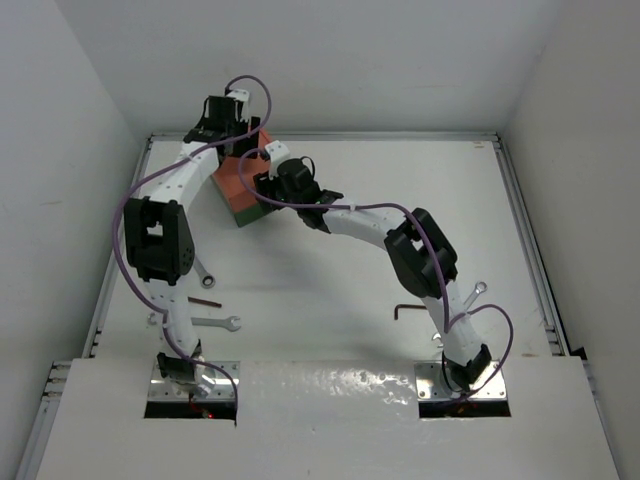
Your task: Sort the tools into containers
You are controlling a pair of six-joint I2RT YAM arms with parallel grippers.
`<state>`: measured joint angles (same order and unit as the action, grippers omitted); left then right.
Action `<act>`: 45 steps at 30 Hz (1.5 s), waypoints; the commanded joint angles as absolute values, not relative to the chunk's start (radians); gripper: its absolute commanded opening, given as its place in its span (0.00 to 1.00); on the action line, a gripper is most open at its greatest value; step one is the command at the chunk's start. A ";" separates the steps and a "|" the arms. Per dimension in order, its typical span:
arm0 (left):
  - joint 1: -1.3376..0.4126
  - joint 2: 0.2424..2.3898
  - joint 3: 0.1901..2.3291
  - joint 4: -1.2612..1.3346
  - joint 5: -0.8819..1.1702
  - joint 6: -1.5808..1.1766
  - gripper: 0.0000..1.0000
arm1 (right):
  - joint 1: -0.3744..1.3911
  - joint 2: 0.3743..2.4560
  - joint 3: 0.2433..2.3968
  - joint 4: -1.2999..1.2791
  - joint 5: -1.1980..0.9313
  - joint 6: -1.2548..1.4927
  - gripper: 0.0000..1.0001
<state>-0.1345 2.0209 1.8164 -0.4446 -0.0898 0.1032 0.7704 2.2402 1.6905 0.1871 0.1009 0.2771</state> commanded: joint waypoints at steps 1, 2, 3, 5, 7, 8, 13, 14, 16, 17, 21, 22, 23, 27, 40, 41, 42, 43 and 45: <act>-0.130 2.049 1.792 -0.423 -0.120 0.083 0.68 | 0.778 2.246 1.738 0.256 0.115 0.301 0.55; -0.130 2.052 1.783 -0.416 -0.118 0.083 0.68 | 0.778 2.249 1.741 0.256 0.118 0.302 0.55; -0.130 2.049 1.763 -0.410 -0.112 0.084 0.67 | 0.778 2.250 1.744 0.258 0.120 0.305 0.55; -0.130 2.048 1.744 -0.400 -0.097 0.083 0.66 | 0.778 2.253 1.743 0.264 0.124 0.308 0.53; -0.132 2.051 1.741 -0.402 -0.094 0.081 0.66 | 0.778 2.258 1.747 0.265 0.129 0.314 0.51; -0.130 2.051 1.733 -0.400 -0.094 0.083 0.66 | 0.778 2.261 1.755 0.264 0.129 0.316 0.51; -0.130 2.049 1.712 -0.397 -0.087 0.084 0.65 | 0.779 2.284 1.775 0.245 0.129 0.319 0.50; -0.130 2.051 1.706 -0.397 -0.086 0.084 0.65 | 0.779 2.286 1.775 0.245 0.129 0.321 0.50; -0.132 2.052 1.700 -0.396 -0.084 0.084 0.65 | 0.781 2.290 1.778 0.242 0.127 0.321 0.50; -0.130 2.052 1.694 -0.394 -0.084 0.083 0.65 | 0.781 2.292 1.784 0.236 0.127 0.319 0.50; -0.130 2.054 1.683 -0.393 -0.081 0.078 0.65 | 0.782 2.299 1.787 0.235 0.133 0.308 0.48; -0.130 2.052 1.678 -0.391 -0.080 0.077 0.65 | 0.782 2.299 1.787 0.238 0.140 0.307 0.47; -0.132 2.052 1.680 -0.390 -0.078 0.077 0.65 | 0.784 2.299 1.786 0.239 0.141 0.308 0.47; -0.130 2.049 1.675 -0.391 -0.077 0.081 0.65 | 0.784 2.295 1.786 0.249 0.153 0.308 0.45; -0.130 2.045 1.655 -0.379 -0.086 0.089 0.66 | 0.796 2.275 1.781 0.276 0.152 0.305 0.16; -0.130 2.046 1.655 -0.379 -0.087 0.089 0.66 | 0.796 2.272 1.776 0.278 0.152 0.305 0.11; -0.130 2.045 1.654 -0.377 -0.090 0.089 0.66 | 0.796 2.270 1.775 0.278 0.155 0.304 0.02; -0.132 2.045 1.655 -0.376 -0.092 0.090 0.66 | 0.796 2.263 1.767 0.278 0.164 0.302 0.00; -0.132 2.042 1.655 -0.376 -0.092 0.092 0.66 | 0.795 2.252 1.750 0.278 0.175 0.299 0.00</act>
<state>-0.1345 2.0270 1.7004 -0.2485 -0.0895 0.0708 0.7891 2.3108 1.7470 0.2020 0.1562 0.2993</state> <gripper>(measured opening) 0.657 0.001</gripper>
